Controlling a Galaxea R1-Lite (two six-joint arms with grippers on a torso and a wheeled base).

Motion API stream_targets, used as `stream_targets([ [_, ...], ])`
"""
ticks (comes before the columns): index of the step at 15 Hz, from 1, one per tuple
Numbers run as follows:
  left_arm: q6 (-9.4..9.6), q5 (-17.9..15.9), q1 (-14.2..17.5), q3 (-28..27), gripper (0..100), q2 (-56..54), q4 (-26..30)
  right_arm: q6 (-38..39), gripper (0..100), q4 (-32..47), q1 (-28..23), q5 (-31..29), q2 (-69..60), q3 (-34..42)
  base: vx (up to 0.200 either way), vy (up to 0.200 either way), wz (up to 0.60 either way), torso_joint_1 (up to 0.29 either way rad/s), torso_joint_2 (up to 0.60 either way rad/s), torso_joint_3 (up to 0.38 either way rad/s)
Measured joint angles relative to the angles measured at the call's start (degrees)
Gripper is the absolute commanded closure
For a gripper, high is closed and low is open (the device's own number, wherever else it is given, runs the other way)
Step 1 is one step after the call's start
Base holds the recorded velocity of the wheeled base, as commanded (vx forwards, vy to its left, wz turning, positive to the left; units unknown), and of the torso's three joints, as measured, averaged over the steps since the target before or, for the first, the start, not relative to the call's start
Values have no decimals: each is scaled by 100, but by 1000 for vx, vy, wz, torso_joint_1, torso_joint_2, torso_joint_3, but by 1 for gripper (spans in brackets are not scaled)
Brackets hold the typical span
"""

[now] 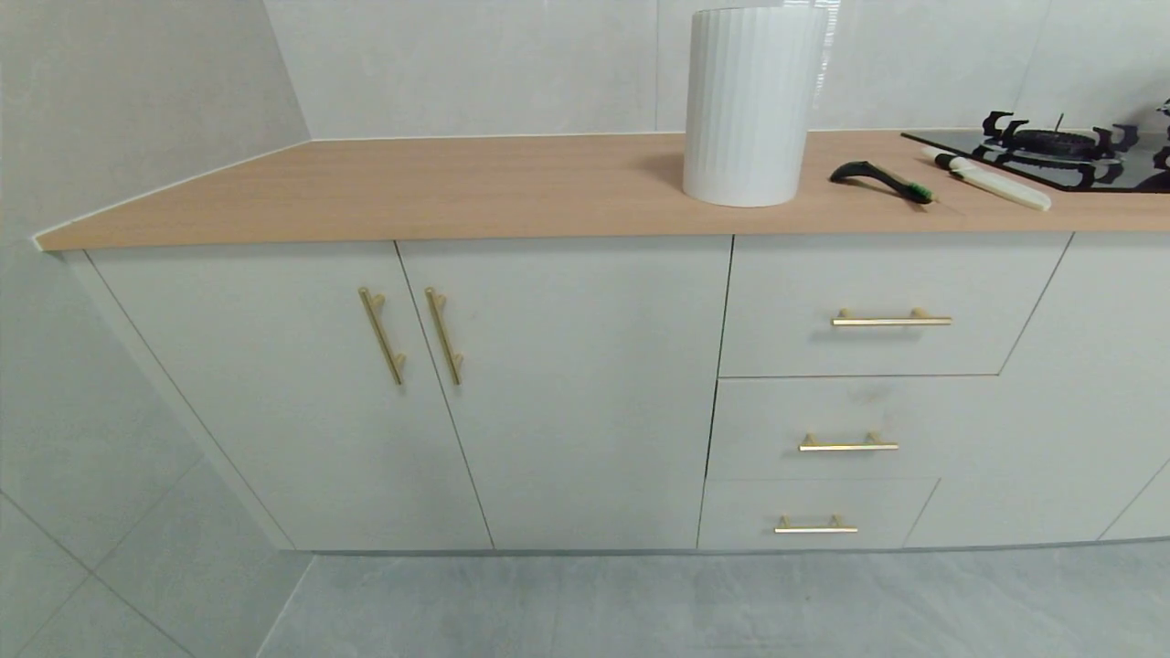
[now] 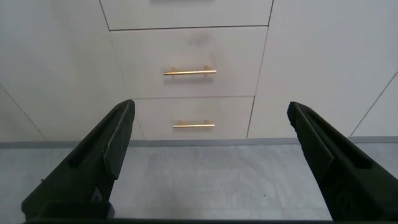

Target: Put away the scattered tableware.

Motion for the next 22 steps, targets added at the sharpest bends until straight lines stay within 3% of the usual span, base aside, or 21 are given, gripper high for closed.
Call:
stream_targets([
  [4, 0, 0, 2, 2, 0, 0, -2, 1, 0, 0, 4, -2, 0, 0, 0, 0, 0, 0, 0, 0],
  [7, 0, 0, 6, 2, 0, 0, -5, 0, 0, 0, 4, -2, 1, 0, 200, 0, 0, -2, 7, 2],
  [22, -1, 0, 6, 2, 0, 0, -5, 12, 0, 2, 4, -6, 11, 0, 0, 0, 0, 0, 0, 0],
])
